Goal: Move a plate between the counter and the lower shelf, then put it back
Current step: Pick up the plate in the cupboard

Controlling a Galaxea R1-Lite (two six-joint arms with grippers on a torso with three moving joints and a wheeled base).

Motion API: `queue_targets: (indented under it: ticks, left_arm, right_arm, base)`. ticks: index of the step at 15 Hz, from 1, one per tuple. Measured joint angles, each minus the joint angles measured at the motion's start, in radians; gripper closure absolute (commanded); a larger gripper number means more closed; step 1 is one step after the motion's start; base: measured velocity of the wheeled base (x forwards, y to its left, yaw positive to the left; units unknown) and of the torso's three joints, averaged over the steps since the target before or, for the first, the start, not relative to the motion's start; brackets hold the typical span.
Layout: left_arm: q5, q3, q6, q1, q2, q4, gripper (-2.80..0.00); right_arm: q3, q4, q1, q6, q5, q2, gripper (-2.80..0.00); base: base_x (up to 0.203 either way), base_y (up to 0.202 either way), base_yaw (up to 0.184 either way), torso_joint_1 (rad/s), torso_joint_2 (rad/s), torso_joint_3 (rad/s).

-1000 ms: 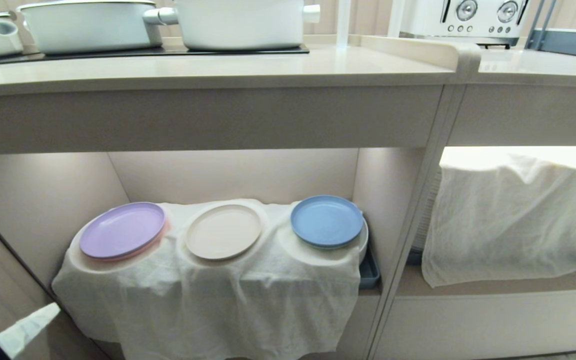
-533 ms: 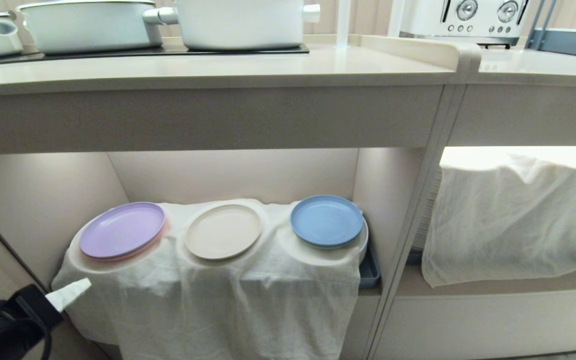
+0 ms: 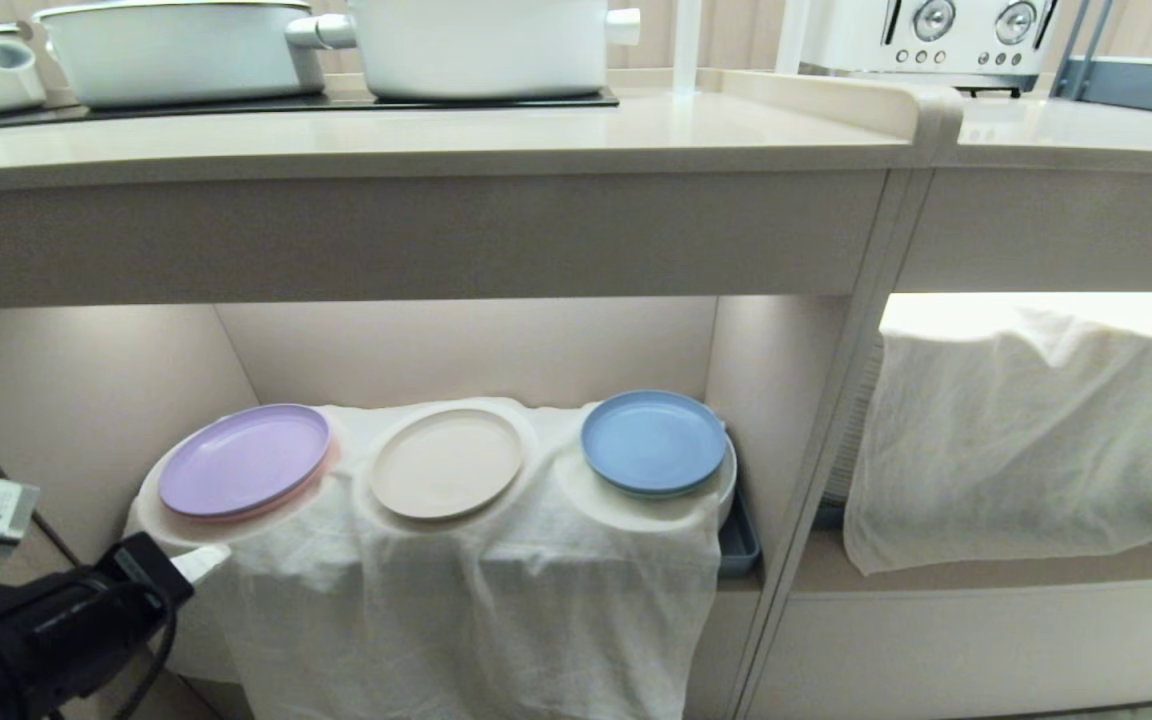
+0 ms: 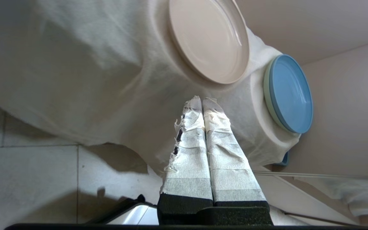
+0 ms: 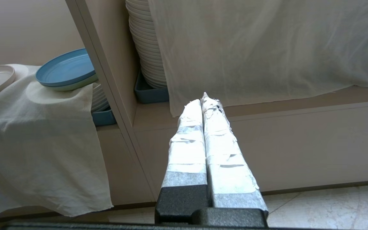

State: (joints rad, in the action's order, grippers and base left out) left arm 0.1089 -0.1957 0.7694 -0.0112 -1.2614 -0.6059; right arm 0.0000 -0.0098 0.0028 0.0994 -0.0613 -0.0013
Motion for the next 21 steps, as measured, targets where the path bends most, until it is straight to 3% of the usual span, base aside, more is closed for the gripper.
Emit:
queue_targets:
  ticks: [6, 13, 21]
  left_arm:
    - [0.018, -0.001, 0.001, -0.031, -0.202, -0.164, 0.00]
    - [0.080, -0.050, 0.032, -0.030, -0.339, -0.237, 0.00]
    - [0.151, -0.126, 0.032, -0.012, -0.475, -0.241, 0.00]
  right_arm:
    - [0.000, 0.000, 0.000, 0.000, 0.000, 0.000, 0.00]
    - [0.000, 0.000, 0.000, 0.000, 0.000, 0.000, 0.00]
    - [0.000, 0.000, 0.000, 0.000, 0.001, 0.000, 0.00]
  base:
    - [0.000, 0.000, 0.000, 0.000, 0.00, 0.000]
    - [0.000, 0.000, 0.000, 0.000, 0.00, 0.000]
    - [0.000, 0.000, 0.000, 0.000, 0.00, 0.000]
